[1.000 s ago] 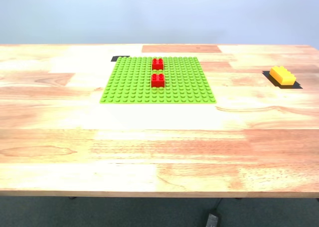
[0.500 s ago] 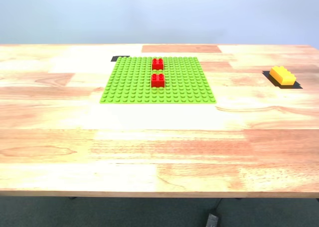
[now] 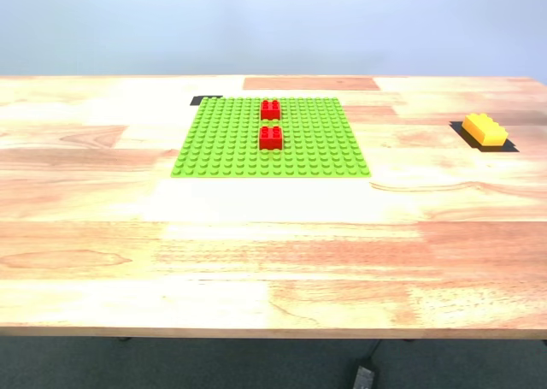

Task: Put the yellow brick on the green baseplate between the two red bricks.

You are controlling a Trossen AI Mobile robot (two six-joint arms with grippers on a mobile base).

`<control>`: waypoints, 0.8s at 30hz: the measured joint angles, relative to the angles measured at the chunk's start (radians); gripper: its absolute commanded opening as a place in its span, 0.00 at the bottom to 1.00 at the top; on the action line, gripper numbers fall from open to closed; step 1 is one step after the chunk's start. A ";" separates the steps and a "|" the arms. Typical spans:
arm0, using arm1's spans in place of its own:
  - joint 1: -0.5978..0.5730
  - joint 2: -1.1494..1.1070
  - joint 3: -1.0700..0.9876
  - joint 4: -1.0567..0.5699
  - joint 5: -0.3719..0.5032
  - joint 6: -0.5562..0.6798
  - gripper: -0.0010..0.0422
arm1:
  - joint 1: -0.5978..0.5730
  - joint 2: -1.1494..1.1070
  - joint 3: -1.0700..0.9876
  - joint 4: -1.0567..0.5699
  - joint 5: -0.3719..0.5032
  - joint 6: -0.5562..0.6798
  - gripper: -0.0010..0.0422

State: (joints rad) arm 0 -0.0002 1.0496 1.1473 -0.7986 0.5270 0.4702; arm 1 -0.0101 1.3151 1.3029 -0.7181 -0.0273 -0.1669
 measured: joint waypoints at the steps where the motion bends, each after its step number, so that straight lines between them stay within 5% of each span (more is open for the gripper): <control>1: 0.000 -0.001 0.000 -0.006 -0.003 0.000 0.02 | 0.000 0.032 0.046 -0.070 0.000 0.003 0.04; 6: 0.000 -0.002 -0.014 -0.010 -0.003 -0.001 0.02 | 0.002 0.169 0.212 -0.297 -0.002 0.003 0.24; 15: 0.000 -0.002 -0.042 -0.004 -0.005 -0.002 0.02 | 0.016 0.288 0.245 -0.332 -0.002 0.042 0.80; 24: 0.000 -0.001 -0.041 -0.002 -0.005 -0.003 0.02 | 0.000 0.407 0.132 -0.296 -0.002 0.065 0.80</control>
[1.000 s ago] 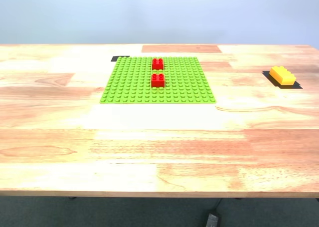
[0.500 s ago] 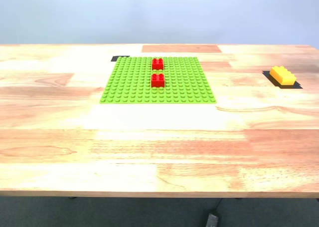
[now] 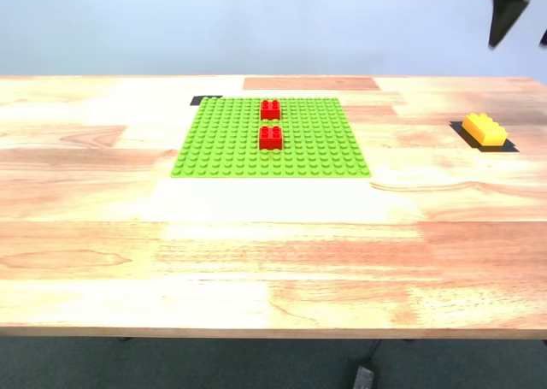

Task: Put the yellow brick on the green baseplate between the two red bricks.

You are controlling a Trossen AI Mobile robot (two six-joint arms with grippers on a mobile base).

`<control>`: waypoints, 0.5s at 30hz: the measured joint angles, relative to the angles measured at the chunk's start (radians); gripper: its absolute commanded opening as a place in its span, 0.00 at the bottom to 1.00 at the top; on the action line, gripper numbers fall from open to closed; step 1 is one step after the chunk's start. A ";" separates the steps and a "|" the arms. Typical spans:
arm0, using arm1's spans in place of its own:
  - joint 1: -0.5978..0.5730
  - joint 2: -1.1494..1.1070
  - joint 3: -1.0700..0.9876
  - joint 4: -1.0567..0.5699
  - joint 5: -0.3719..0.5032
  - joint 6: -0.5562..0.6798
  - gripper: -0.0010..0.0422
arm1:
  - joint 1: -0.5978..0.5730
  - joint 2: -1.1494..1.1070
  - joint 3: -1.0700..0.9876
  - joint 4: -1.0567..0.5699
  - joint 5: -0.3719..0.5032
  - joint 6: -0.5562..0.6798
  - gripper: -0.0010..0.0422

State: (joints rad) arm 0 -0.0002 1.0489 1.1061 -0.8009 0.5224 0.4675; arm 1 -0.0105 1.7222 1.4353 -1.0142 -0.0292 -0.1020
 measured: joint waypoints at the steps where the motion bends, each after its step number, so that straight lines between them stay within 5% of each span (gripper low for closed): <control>1: 0.000 0.000 0.000 -0.002 0.000 0.000 0.02 | 0.000 0.009 -0.017 0.014 -0.002 0.001 0.80; 15: 0.000 -0.003 0.000 -0.024 0.001 0.000 0.02 | 0.002 0.040 -0.232 0.229 -0.050 0.036 0.77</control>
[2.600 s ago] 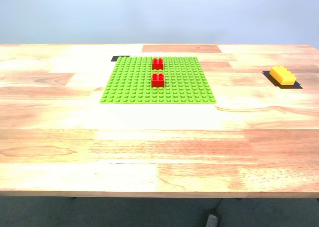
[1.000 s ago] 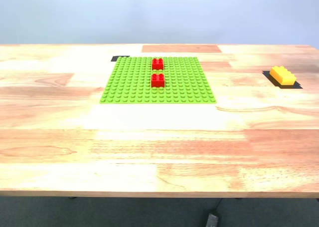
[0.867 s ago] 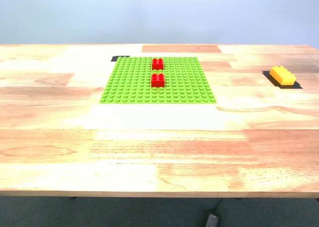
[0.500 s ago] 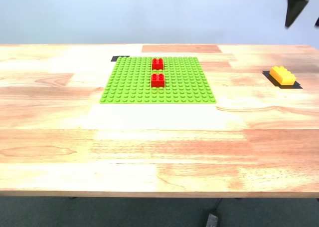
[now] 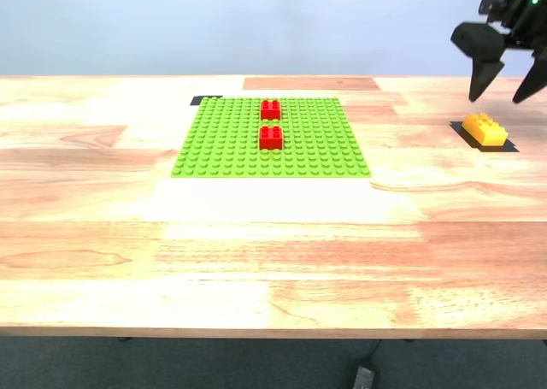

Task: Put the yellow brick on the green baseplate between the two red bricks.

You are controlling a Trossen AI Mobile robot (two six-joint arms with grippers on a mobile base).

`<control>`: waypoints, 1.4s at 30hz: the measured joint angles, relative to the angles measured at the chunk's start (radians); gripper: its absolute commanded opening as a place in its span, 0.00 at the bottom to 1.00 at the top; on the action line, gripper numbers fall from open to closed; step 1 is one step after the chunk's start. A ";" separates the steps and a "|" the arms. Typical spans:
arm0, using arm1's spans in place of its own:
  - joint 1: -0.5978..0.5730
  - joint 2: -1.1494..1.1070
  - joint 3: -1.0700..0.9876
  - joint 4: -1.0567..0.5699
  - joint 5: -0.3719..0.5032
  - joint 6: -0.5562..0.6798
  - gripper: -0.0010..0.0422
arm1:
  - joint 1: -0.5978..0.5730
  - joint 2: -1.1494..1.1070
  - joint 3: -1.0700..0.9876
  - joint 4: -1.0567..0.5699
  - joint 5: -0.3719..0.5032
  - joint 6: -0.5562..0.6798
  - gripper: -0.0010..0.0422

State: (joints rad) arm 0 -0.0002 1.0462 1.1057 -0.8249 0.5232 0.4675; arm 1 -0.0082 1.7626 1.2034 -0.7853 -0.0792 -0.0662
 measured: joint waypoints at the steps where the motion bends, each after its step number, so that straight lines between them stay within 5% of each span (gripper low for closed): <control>1: 0.000 0.000 0.000 0.000 0.000 0.000 0.02 | 0.000 0.000 -0.014 0.013 0.000 0.000 0.77; 19: 0.000 -0.001 0.000 -0.002 0.000 0.000 0.02 | -0.005 0.000 -0.145 0.199 0.000 -0.006 0.76; 28: 0.000 -0.001 0.005 -0.002 0.000 0.000 0.02 | -0.006 0.002 -0.146 0.211 -0.001 -0.008 0.61; 37: 0.000 -0.008 0.000 -0.002 0.000 0.000 0.02 | 0.028 0.110 -0.139 0.214 -0.023 -0.002 0.58; 42: 0.000 -0.010 0.004 -0.002 0.000 0.000 0.02 | 0.052 0.116 -0.136 0.226 0.023 0.008 0.43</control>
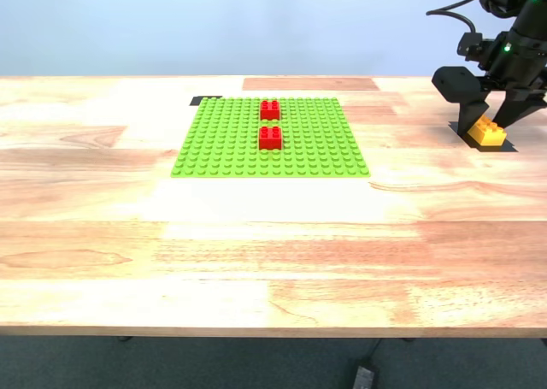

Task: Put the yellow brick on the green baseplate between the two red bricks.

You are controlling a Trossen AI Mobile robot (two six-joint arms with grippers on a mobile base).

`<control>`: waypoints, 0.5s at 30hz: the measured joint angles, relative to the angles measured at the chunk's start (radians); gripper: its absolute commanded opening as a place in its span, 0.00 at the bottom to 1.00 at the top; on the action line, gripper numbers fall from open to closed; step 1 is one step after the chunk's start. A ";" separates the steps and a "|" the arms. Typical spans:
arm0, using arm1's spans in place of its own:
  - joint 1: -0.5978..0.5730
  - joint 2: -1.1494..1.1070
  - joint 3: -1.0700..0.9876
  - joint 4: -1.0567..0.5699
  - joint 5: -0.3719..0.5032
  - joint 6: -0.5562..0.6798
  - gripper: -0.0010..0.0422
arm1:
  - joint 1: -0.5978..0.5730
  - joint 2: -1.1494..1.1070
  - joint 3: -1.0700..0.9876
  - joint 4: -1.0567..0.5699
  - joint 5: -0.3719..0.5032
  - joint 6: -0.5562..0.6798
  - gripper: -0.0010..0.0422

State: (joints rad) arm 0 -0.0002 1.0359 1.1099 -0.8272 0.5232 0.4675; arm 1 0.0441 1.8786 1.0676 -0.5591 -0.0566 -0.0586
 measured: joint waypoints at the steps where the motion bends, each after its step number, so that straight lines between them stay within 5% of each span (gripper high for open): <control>1: 0.000 -0.001 0.002 0.000 0.000 0.000 0.02 | 0.000 -0.002 0.002 0.003 -0.004 0.005 0.39; 8: 0.000 -0.010 -0.005 -0.002 0.000 0.000 0.02 | -0.016 -0.039 0.000 0.005 -0.023 0.001 0.01; 15: 0.000 -0.011 -0.004 0.000 0.000 0.000 0.02 | -0.018 -0.148 0.029 -0.021 -0.026 -0.035 0.08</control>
State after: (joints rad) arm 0 -0.0002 1.0252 1.1061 -0.8272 0.5232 0.4679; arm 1 0.0257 1.7306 1.0969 -0.5800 -0.0826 -0.0940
